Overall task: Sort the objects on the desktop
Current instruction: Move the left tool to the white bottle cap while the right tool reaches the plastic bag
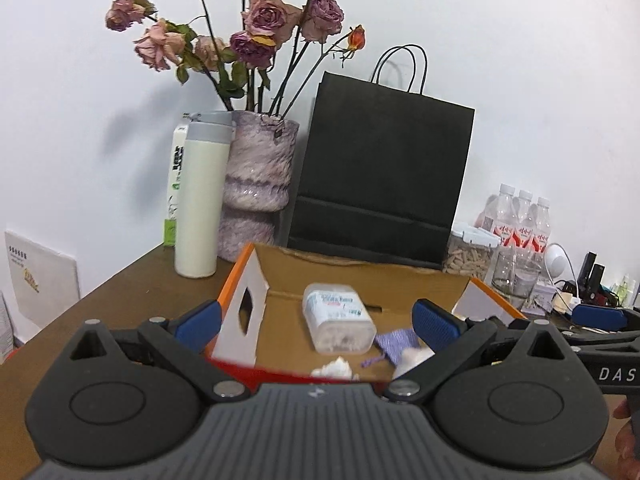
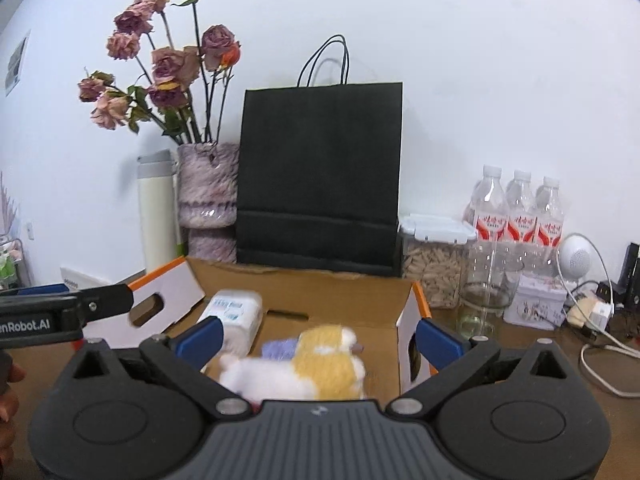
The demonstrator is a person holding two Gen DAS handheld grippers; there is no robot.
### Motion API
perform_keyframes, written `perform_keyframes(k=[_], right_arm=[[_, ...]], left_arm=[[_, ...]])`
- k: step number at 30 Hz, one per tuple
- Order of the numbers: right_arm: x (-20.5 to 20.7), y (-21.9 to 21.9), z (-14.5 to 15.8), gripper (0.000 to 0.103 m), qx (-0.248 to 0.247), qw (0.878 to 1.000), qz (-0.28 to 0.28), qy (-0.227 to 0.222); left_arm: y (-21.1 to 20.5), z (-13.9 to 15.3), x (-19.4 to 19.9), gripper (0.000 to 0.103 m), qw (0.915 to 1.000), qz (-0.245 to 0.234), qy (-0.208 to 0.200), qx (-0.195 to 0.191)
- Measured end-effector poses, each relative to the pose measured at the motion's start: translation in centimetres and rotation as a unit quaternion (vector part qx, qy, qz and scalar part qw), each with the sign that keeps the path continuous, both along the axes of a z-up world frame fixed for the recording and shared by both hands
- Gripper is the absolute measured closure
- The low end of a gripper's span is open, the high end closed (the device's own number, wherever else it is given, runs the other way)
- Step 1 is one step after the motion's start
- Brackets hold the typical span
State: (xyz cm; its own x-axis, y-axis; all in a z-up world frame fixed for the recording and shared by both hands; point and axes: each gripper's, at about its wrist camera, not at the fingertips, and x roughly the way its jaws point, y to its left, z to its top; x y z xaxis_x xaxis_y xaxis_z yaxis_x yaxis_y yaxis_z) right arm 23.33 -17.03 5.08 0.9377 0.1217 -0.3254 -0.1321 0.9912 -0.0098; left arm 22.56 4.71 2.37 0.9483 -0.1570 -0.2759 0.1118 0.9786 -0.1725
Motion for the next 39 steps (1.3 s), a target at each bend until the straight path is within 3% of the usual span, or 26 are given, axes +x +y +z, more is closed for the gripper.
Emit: perform_keyframes(k=[20,39], right_arm=[[-9.1,-1.3,-2.3,0.0,0.019,0.999,-0.015,0.042],[-9.8,-2.2,-4.5,0.0,0.021,0.993,-0.033,0.108]], left_arm=[[2.2,-1.8,-8.1,0.0,0.9989,0.02,0.036,0.021],[3.9,-4.6,-7.2,0.0,0.9897,0.028,0.13,0.053]])
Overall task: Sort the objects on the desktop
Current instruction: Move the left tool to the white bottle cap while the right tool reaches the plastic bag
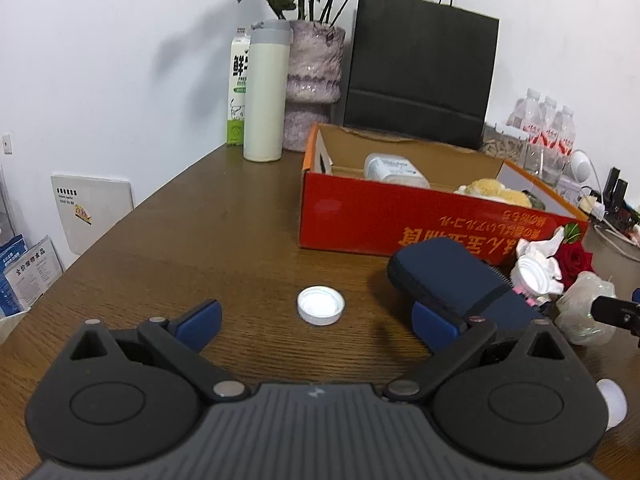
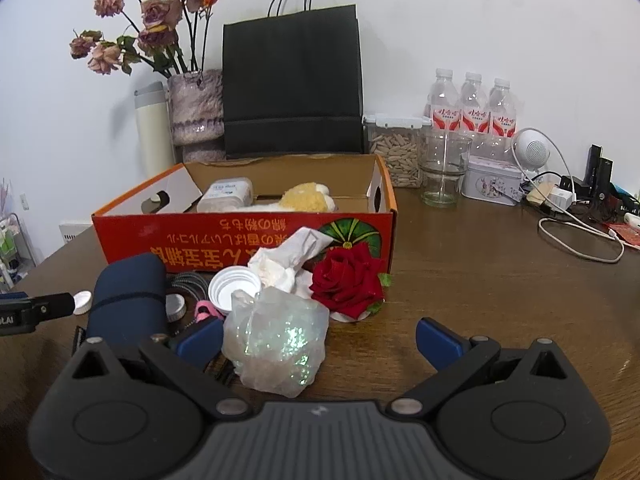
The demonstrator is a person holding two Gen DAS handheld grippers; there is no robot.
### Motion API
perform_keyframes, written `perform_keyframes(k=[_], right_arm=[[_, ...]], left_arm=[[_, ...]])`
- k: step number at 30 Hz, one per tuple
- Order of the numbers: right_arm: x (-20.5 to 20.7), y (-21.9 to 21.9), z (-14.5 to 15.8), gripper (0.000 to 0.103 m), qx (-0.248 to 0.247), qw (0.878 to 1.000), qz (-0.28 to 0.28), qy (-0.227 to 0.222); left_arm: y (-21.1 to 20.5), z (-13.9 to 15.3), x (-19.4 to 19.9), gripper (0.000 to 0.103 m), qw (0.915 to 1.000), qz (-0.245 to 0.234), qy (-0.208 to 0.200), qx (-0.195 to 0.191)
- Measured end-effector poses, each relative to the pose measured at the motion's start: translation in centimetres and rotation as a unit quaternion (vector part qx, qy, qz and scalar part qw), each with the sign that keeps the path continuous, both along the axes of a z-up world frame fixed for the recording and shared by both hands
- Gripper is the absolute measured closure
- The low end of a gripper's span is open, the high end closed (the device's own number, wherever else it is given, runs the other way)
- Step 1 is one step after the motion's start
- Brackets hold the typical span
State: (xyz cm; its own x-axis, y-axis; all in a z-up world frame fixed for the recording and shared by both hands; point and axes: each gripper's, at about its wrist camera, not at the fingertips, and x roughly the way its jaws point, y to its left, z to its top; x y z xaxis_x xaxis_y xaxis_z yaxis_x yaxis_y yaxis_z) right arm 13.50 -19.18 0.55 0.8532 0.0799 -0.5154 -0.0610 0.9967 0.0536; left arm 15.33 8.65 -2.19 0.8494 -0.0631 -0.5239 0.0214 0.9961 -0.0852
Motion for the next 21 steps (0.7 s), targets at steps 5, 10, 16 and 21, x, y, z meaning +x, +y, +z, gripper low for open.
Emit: perform_keyframes(k=[5,10,16,21], right_arm=[[0.4,0.3,-0.3,0.001,-0.004,1.0,0.003,0.008],[1.2,0.7,-0.7,0.008,-0.003,1.0,0.012,0.023],[1.8,0.8,-1.1,0.013,0.002,0.999,0.016,0.032],[2.3,0.6,-1.4,0.023,0.009,0.999,0.013,0.039]], left_arm=[[0.8,-0.4,1.3,0.0,0.9998,0.003,0.019,-0.004],[0.7,-0.8,2.8,0.0,0.9991,-0.01,0.042,-0.001],[0.4,-1.1,4.2,0.0,0.998,-0.024,0.058,0.007],[0.1,-1.1,4.8,0.005,0.9977,-0.032,0.058,0.017]])
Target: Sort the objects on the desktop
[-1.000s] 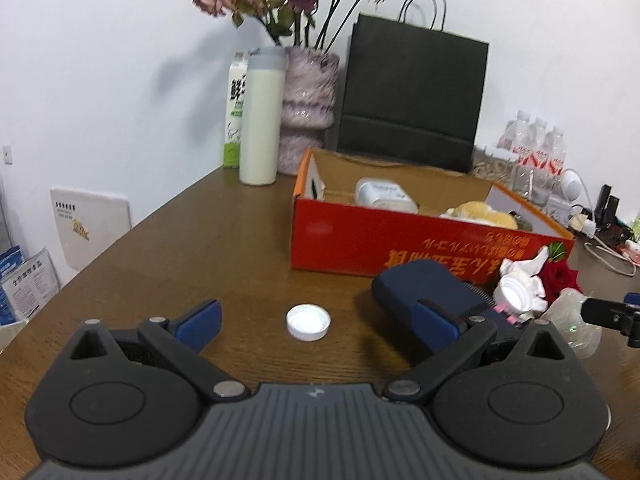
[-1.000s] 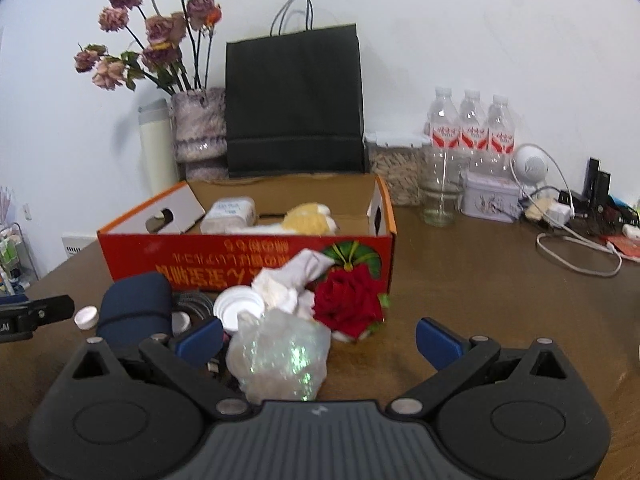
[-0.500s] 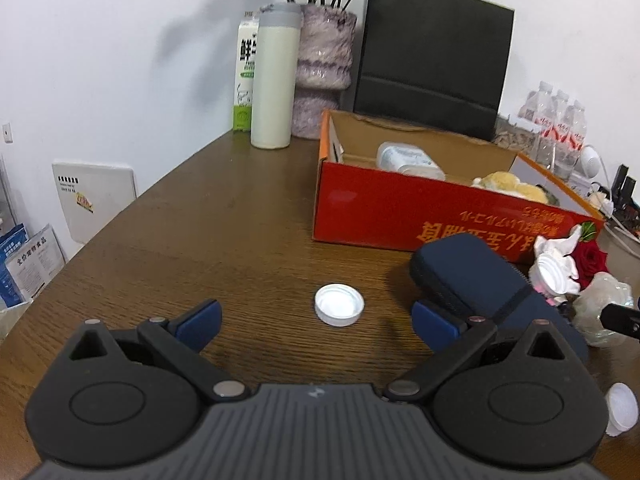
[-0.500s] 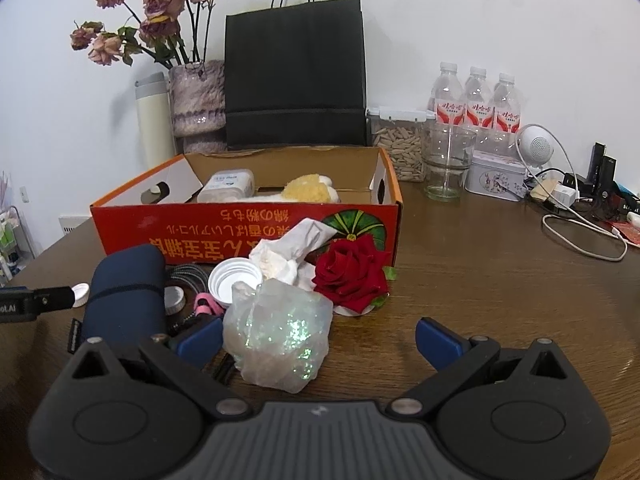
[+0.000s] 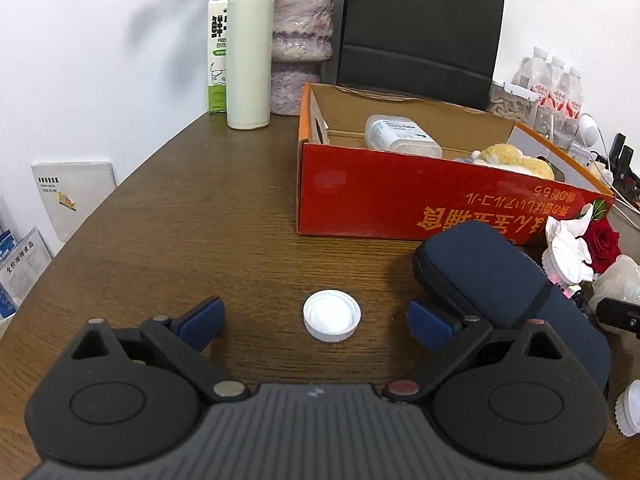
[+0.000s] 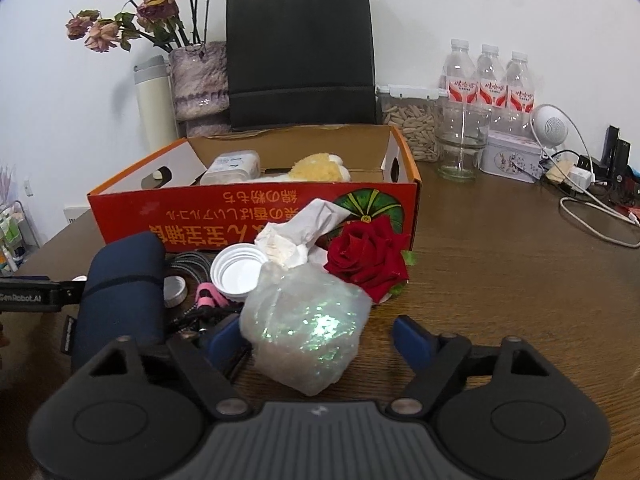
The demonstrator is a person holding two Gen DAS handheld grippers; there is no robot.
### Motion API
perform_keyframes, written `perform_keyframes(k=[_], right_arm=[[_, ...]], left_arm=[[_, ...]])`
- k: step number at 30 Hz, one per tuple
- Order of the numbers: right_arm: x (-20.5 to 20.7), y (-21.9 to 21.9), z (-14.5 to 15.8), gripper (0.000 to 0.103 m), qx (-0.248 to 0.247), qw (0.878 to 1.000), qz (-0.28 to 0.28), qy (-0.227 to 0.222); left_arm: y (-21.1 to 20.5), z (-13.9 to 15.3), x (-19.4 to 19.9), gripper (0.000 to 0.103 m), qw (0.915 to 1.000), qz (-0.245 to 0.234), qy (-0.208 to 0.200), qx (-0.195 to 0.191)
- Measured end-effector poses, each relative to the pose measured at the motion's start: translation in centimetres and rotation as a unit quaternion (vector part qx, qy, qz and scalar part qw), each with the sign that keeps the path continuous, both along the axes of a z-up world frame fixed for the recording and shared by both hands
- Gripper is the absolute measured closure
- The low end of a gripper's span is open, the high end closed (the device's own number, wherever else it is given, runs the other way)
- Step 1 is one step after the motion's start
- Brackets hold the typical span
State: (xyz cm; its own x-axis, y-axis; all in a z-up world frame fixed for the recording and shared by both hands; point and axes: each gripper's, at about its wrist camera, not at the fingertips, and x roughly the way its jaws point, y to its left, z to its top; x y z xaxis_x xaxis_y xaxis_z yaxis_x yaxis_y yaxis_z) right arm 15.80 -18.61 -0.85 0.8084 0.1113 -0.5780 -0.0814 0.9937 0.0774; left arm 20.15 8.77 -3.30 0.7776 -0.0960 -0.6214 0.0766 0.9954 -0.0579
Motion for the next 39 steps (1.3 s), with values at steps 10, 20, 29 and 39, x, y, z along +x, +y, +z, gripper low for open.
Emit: perform_keyframes(k=[10,20,29,39], right_arm=[[0.3,0.0,-0.5,0.05,0.005,1.0,0.004,0.008],[0.0,0.3,-0.4,0.055,-0.001,1.0,0.005,0.003],[-0.2,0.5,-0.2,0.057,-0.006,1.0,0.007,-0.002],[-1.5,1.2,0.6,0.058,-0.035,0.998,0.007,-0.051]], left_arm=[[-0.5,0.3,-0.5,0.048,0.9996,-0.018,-0.013,0.018],[-0.9,0.3,-1.1,0.073,0.9992,-0.033,-0.019,0.015],[-0.8,0.3,-1.2,0.073,0.9993,-0.03,-0.019,0.01],[-1.2,1.0,-2.6,0.074,0.9977,-0.015,-0.063,0.017]])
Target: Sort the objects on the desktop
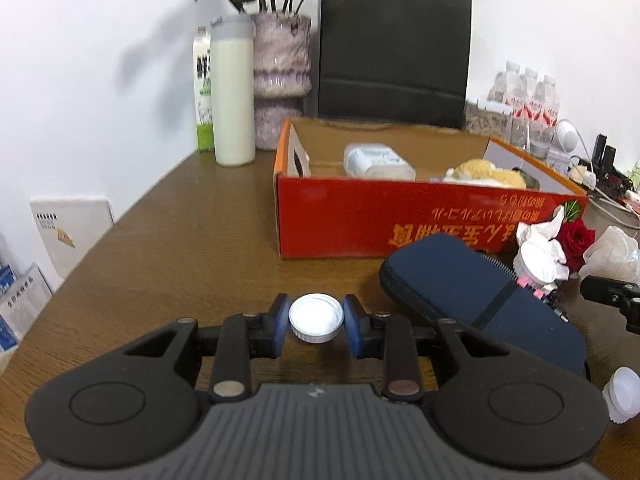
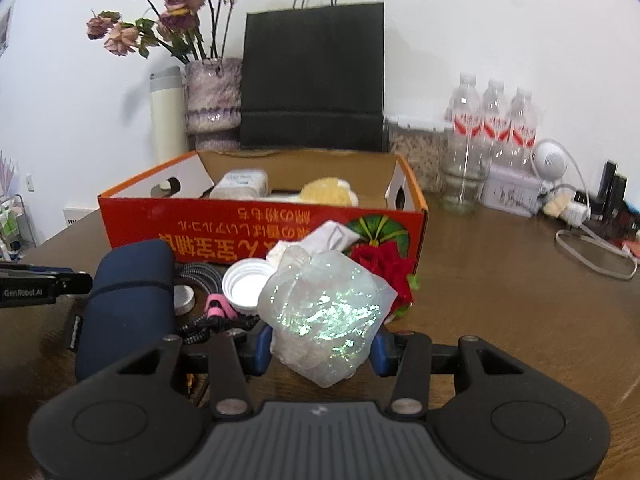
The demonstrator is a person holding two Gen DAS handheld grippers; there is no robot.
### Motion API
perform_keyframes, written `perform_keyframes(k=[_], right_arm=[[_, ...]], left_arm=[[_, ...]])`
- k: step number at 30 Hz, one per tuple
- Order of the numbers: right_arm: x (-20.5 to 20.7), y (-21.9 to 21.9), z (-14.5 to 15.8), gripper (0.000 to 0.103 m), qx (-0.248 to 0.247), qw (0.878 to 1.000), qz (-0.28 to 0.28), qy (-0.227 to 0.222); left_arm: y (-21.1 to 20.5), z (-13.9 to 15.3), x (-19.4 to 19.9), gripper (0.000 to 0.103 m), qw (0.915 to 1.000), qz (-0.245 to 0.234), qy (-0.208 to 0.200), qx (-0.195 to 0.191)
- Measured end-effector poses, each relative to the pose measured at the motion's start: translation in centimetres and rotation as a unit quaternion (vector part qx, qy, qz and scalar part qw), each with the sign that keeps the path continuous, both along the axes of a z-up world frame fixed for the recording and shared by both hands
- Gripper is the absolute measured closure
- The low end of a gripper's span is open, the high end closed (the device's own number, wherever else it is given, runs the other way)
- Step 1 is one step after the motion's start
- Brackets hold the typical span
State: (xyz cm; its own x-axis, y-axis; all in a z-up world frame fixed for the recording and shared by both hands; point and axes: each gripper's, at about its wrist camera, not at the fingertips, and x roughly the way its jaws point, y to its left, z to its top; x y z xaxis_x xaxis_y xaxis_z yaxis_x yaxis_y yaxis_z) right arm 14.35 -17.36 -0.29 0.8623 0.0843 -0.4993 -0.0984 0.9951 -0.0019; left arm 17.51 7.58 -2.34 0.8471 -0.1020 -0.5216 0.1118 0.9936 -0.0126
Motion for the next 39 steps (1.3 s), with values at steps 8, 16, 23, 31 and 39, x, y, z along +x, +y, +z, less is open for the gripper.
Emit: perform_keyframes(k=[8,16,23,31,39], right_arm=[[-0.9,0.3,0.8,0.058,-0.007,0.999,0.001,-0.042],[-1.1,-0.2,1.9,0.058,0.017,0.996,-0.003,-0.087],[0.1,0.3,2.9,0.058,0.032,0.991,0.005,-0.127],[3.3,1.6,3.4,0.058,0.034,0.987,0.009,-0.156],[7.0,1.4,3.9,0.058,0.041,0.985,0.001,-0.17]], left_arm=[[-0.4,0.9,-1.4,0.074,0.999,0.022,-0.039,0.002],[-1.2,2.7,-1.9,0.074,0.9964,0.019,-0.08,-0.023],[-2.5,4.1,-0.7,0.074,0.9938,0.011,-0.107,-0.028],[-3.7,4.7,2.3,0.074,0.9925,0.004,-0.117,-0.035],[-4.2,4.7,5.6,0.074,0.9922,0.001,-0.117,-0.041]])
